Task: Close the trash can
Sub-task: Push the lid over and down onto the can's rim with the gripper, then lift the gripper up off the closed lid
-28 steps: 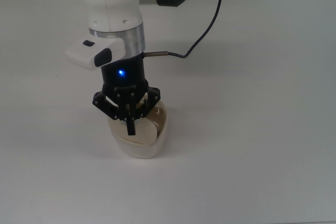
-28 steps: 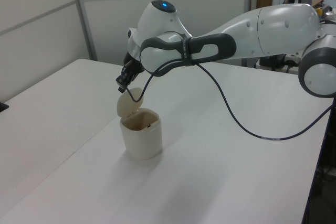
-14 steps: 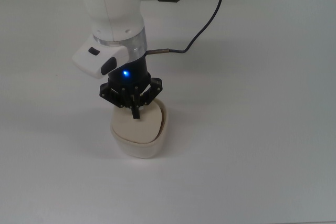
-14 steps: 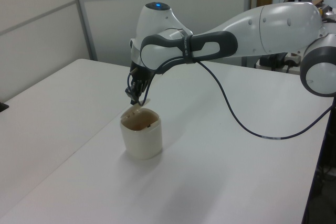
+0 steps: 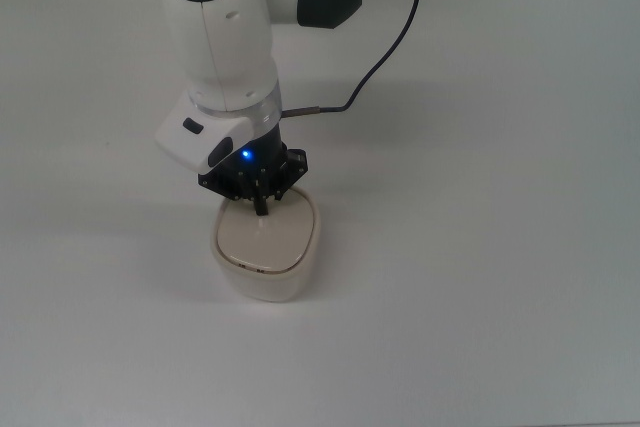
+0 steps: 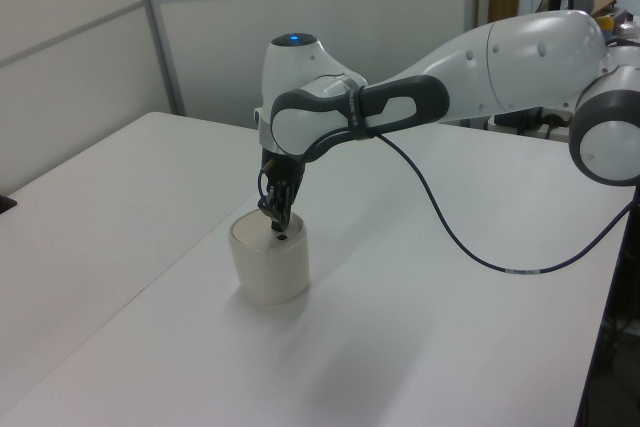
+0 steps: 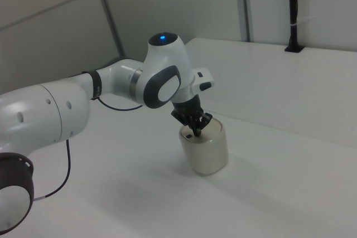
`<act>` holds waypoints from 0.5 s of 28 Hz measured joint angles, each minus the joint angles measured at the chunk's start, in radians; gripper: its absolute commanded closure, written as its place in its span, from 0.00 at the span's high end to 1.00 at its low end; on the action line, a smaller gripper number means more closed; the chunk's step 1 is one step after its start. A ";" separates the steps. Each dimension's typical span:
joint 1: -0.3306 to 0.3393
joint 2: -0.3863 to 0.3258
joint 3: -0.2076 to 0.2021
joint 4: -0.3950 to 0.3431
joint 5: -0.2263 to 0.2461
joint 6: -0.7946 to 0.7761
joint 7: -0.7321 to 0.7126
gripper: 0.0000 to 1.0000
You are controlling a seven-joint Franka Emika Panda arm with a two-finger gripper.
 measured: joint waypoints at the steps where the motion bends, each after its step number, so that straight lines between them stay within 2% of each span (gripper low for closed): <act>1: 0.000 -0.001 0.000 0.000 -0.001 0.000 0.000 0.00; 8: 0.002 -0.001 0.001 -0.001 -0.009 -0.001 -0.002 0.00; 10: 0.002 -0.001 0.001 -0.001 -0.010 -0.001 -0.002 0.09; 11: 0.002 -0.001 0.001 -0.001 -0.010 -0.001 -0.002 0.21; 13: 0.002 -0.002 0.001 0.000 -0.010 -0.001 -0.002 0.61; 14: 0.001 -0.003 0.001 0.001 -0.010 -0.001 -0.002 0.95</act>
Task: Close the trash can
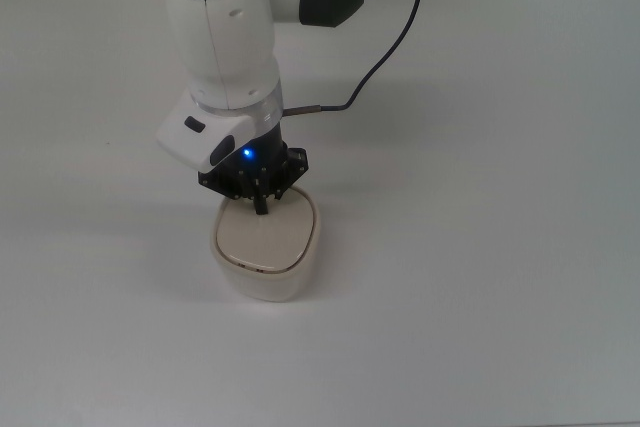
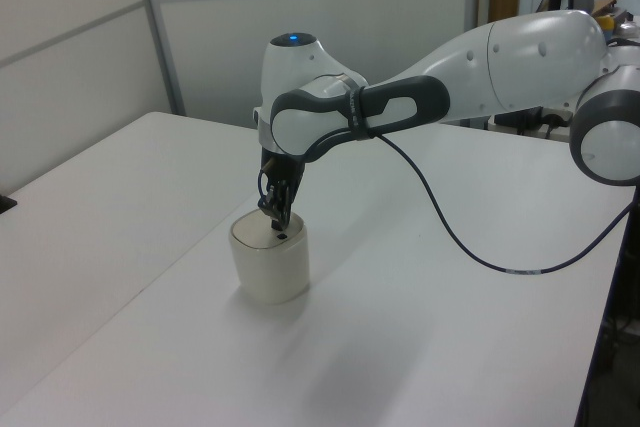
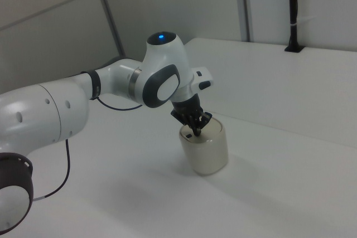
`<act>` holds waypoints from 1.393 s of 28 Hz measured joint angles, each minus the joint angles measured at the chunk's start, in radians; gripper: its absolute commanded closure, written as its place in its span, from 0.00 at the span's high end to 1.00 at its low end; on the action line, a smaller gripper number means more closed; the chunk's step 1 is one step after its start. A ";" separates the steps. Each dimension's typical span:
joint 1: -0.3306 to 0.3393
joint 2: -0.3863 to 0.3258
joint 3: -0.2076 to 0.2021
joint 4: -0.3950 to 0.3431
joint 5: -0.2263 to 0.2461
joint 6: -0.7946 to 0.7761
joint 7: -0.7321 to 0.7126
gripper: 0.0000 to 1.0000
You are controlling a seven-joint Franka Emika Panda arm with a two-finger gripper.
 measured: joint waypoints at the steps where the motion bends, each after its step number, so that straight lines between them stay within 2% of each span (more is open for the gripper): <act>1: -0.001 -0.001 0.000 0.001 0.000 0.000 0.000 1.00; 9: -0.003 -0.030 -0.006 0.026 -0.032 -0.008 0.000 1.00; 20: -0.004 -0.090 -0.027 0.026 -0.079 -0.149 0.000 1.00; 26: -0.005 -0.104 -0.031 0.026 -0.081 -0.205 0.000 1.00; 39: -0.005 -0.101 -0.031 0.016 -0.081 -0.206 0.000 1.00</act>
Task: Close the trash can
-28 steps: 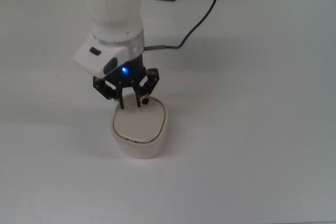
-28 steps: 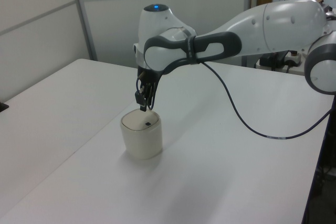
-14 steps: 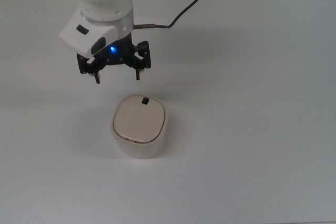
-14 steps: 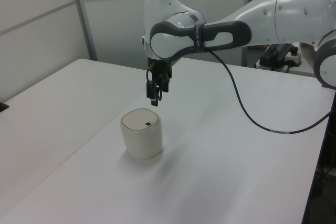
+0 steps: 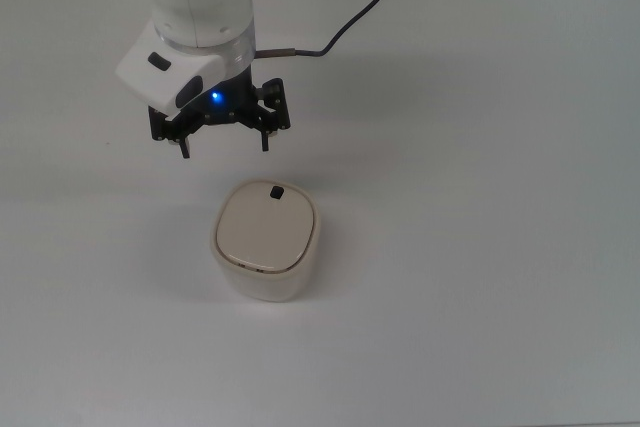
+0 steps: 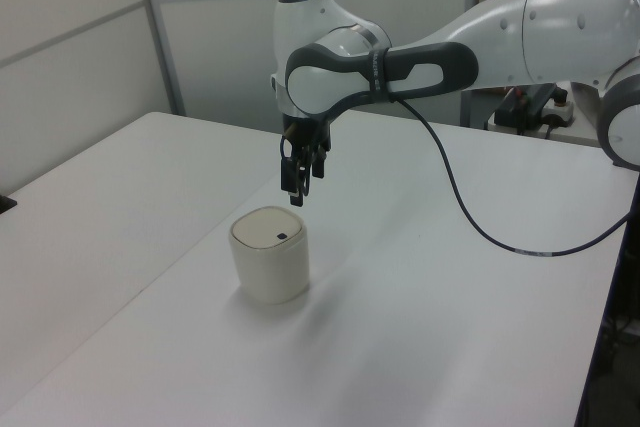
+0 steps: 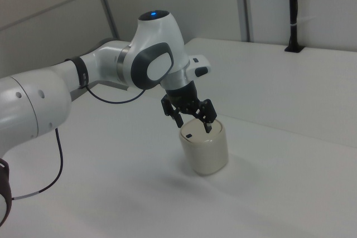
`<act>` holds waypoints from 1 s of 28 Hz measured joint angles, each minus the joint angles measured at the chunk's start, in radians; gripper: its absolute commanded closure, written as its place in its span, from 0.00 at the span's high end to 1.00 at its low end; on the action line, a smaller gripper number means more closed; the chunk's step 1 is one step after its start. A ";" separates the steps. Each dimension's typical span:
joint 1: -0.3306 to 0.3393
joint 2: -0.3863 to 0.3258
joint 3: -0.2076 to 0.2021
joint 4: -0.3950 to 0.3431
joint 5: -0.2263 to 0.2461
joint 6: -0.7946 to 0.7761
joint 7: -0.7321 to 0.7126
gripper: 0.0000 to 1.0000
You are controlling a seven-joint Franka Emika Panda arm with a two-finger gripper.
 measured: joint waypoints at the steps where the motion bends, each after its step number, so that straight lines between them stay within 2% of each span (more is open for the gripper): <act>1: 0.000 0.000 0.000 0.000 0.000 0.000 0.000 1.00; 28: 0.006 0.004 0.006 -0.005 -0.001 -0.050 0.000 1.00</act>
